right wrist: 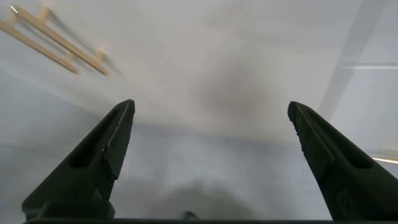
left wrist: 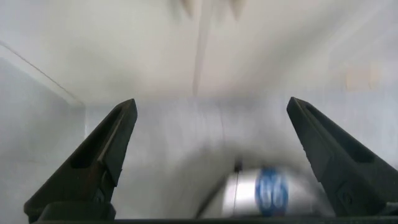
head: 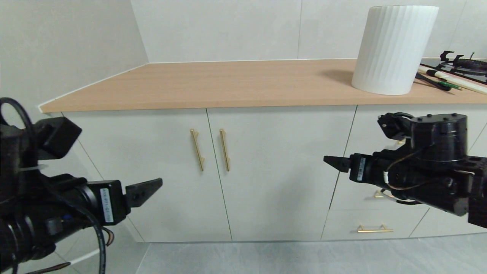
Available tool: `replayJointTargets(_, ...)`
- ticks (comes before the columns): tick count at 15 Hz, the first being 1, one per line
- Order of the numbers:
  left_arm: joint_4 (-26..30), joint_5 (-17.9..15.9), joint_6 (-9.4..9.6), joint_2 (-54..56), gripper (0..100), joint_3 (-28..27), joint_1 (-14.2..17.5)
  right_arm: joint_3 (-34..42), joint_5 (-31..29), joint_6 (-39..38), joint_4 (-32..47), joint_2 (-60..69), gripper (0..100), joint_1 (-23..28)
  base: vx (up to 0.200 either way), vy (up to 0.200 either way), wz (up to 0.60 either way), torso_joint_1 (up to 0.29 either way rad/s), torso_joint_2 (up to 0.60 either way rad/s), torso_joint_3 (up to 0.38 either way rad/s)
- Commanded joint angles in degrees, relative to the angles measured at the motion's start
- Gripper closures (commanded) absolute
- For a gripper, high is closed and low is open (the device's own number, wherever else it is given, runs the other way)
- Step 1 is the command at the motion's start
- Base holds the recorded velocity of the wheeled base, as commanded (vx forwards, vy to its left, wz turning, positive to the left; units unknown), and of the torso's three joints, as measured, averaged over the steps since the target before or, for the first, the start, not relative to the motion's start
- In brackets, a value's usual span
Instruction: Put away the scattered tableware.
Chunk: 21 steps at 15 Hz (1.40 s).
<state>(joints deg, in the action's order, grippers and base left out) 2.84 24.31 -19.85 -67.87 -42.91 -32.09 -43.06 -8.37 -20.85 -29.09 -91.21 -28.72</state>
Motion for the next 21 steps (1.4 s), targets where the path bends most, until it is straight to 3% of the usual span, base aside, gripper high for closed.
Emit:
replayJointTargets(1, -1.08, 1.62, 2.80, 10.12, 0, 2.83, 3.78, 7.37, -5.34, 1.07, -0.18, 12.72, 0, 0.24, 0.000, 0.000, 0.00, 0.000, 0.00, 0.000)
replayJointTargets(3, -0.99, 1.62, 5.17, 18.29, 0, 5.73, 4.14, 12.38, -8.24, 3.00, -0.18, 20.28, 0, 0.51, 0.000, 0.000, 0.00, 0.000, 0.00, 0.000)
replayJointTargets(5, -1.08, 1.27, 12.11, 31.04, 0, 11.09, 11.43, 19.85, -10.79, 12.14, 0.35, 35.93, 0, 1.12, 0.000, 0.000, 0.00, 0.000, 0.00, 0.000)
replayJointTargets(6, -1.08, 1.27, 14.40, 35.43, 0, 12.24, 12.66, 21.52, -10.87, 14.69, 0.52, 41.02, 0, 2.27, 0.000, 0.000, 0.00, 0.000, 0.00, 0.000)
replayJointTargets(7, -0.73, 1.00, 16.33, 39.92, 0, 12.76, 14.86, 24.42, -11.22, 18.30, 0.61, 46.83, 0, 5.25, 0.000, 0.000, 0.00, 0.000, 0.00, 0.000)
replayJointTargets(8, -0.47, 0.13, 18.09, 43.61, 0, 12.85, 17.23, 27.24, -10.79, 22.69, 0.61, 52.01, 0, 11.41, 0.000, 0.000, 0.00, 0.000, 0.00, 0.000)
replayJointTargets(9, -0.38, -0.31, 18.88, 45.10, 0, 12.94, 18.11, 28.20, -10.43, 24.45, 0.61, 54.21, 0, 13.96, 0.000, 0.000, 0.00, 0.000, 0.00, 0.000)
replayJointTargets(10, 0.41, -1.37, 22.04, 50.02, 0, 13.29, 20.66, 28.91, -8.94, 26.03, 2.37, 61.42, 0, 18.61, 0.000, 0.000, 0.00, 0.000, 0.00, 0.000)
replayJointTargets(11, 1.03, -1.37, 23.80, 52.48, 0, 13.82, 23.03, 28.29, -8.76, 26.47, 5.18, 66.34, 0, 20.02, 0.000, 0.000, 0.00, 0.000, 0.00, 0.000)
replayJointTargets(12, 1.11, -1.46, 23.89, 53.80, 0, 13.99, 24.88, 27.76, -8.76, 28.23, 7.82, 70.56, 0, 21.43, 0.000, 0.000, 0.00, 0.000, 0.00, 0.000)
replayJointTargets(16, 1.11, -1.54, 24.24, 58.28, 0, 16.02, 27.16, 26.97, -8.68, 31.57, 15.90, 83.56, 0, 24.59, 0.000, 0.000, 0.00, 0.000, 0.00, 0.000)
replayJointTargets(21, 1.11, -1.98, 25.91, 66.11, 0, 21.55, 31.12, 29.70, -5.60, 31.48, 17.75, 90.68, 0, 28.46, 0.000, 0.000, 0.00, 0.000, 0.00, 0.000)
